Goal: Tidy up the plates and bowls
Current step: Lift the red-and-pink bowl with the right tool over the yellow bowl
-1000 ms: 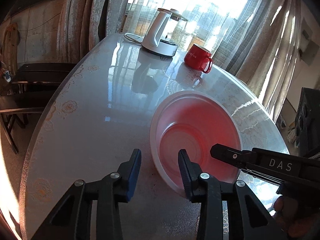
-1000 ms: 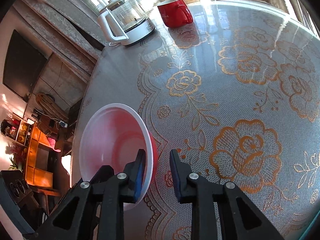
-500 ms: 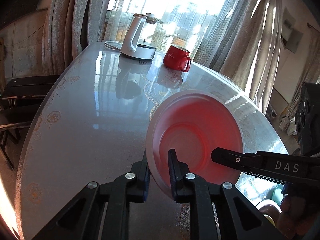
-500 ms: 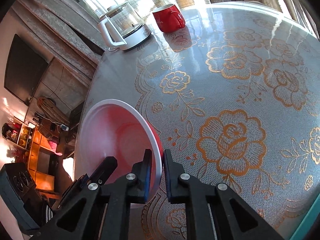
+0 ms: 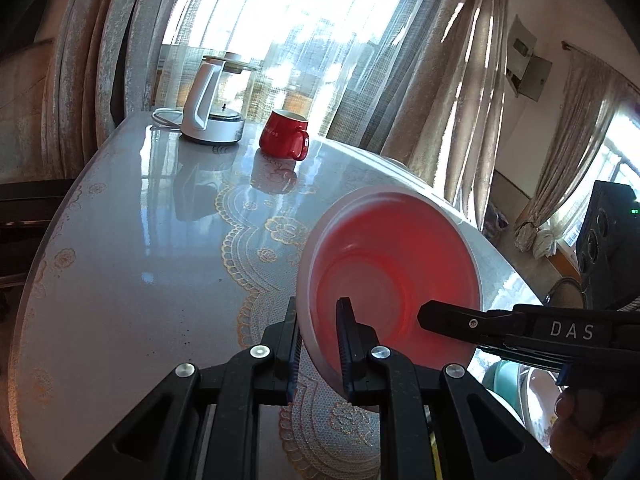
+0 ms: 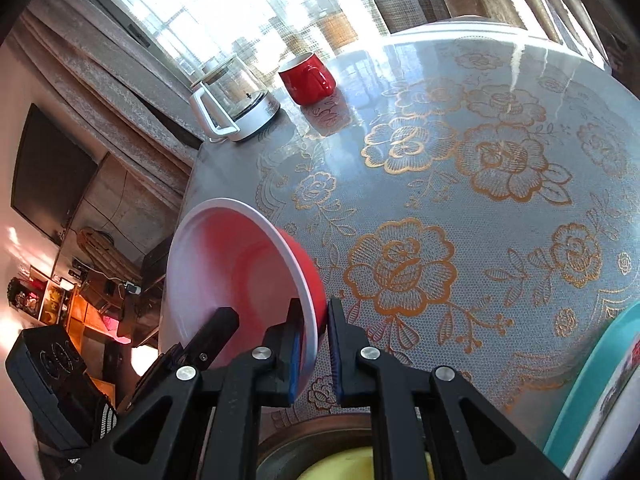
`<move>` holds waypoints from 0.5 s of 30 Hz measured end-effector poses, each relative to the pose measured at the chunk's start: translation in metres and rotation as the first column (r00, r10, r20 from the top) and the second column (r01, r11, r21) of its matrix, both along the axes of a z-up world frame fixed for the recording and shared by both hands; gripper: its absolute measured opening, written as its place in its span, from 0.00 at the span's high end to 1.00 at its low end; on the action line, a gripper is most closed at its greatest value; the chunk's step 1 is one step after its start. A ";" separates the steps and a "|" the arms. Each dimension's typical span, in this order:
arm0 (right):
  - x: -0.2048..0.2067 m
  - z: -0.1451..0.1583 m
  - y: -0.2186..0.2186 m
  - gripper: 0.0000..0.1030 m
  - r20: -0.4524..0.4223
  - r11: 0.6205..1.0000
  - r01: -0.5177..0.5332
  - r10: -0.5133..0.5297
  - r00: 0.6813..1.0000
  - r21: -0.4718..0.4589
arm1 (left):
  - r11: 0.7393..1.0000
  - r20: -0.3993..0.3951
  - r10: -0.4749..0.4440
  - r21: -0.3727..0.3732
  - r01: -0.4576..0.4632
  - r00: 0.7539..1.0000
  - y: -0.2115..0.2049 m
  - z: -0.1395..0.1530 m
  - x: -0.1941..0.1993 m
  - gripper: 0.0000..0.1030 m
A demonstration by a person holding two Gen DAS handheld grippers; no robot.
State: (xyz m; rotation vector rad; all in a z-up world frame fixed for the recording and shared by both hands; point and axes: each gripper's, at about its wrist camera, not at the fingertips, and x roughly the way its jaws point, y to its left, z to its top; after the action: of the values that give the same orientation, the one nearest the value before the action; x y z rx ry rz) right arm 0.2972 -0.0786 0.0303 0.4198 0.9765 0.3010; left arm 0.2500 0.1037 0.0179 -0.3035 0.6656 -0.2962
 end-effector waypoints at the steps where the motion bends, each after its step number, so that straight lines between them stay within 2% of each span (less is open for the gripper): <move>1: -0.004 0.002 -0.003 0.89 0.010 1.000 0.006 -0.006 1.000 0.001 | 1.000 0.006 -0.011 -0.003 0.011 1.000 -0.002 0.002 -0.002 0.84; 10: -0.044 0.016 -0.036 0.89 0.038 0.996 0.065 -0.068 0.997 0.068 | 0.994 0.047 -0.106 -0.022 0.107 0.993 -0.021 0.017 -0.029 0.84; 15: -0.065 0.019 -0.053 0.88 0.049 0.993 0.088 -0.092 0.995 0.083 | 0.985 0.079 -0.172 0.040 0.169 0.982 -0.042 0.023 -0.046 0.84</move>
State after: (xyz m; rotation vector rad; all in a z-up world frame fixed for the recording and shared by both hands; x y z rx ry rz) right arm 0.2327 -0.1319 0.0494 0.5256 0.8932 0.2693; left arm 0.2036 0.0614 0.0405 -0.2016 0.6161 -0.4585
